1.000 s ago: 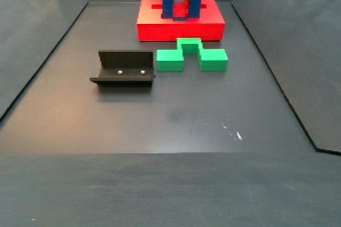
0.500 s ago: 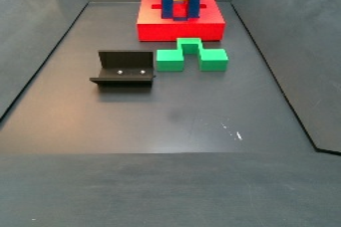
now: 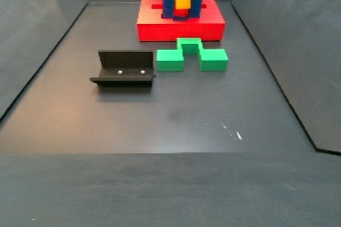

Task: Pick up the yellow object. Move up. Move to above the board. Insert the yellow object.
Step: Insert the yellow object.

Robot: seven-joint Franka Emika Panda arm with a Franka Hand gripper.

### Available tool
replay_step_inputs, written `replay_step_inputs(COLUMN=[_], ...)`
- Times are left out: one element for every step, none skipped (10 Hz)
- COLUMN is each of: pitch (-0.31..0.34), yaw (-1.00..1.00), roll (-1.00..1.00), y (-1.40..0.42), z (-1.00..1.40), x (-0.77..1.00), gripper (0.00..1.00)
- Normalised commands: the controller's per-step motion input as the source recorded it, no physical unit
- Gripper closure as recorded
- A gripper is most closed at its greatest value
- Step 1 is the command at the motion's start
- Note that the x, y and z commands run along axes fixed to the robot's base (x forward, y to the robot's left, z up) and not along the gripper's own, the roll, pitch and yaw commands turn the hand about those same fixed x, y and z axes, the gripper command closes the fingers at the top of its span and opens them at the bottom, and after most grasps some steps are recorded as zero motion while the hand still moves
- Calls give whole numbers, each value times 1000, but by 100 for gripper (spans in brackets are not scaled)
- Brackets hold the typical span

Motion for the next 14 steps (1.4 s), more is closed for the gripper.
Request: replay_step_inputs(pitch=[0,0,0,0,3,9,0,0,0,0,0,0,11,3], yaw=[37,37,29,20,14,0,0,0,0,0,34,0,0,0], roll=[36,9,6,17,29,37,3,0,0,0,20,27,0,0], y=[-23,-23,-17,0,0,-14,-51,-86,-71,-71,0,140,271,126], z=[-240,-183,-189,-234,-251,-260,-260,-257,-226,-223,-174,-140,-26,-86], x=[0,0,0,0,0,31,100,60,23,0,100,40,120,189], gripper=[100,100,100,100,100,100,100,100,100,100,100,100,100,100])
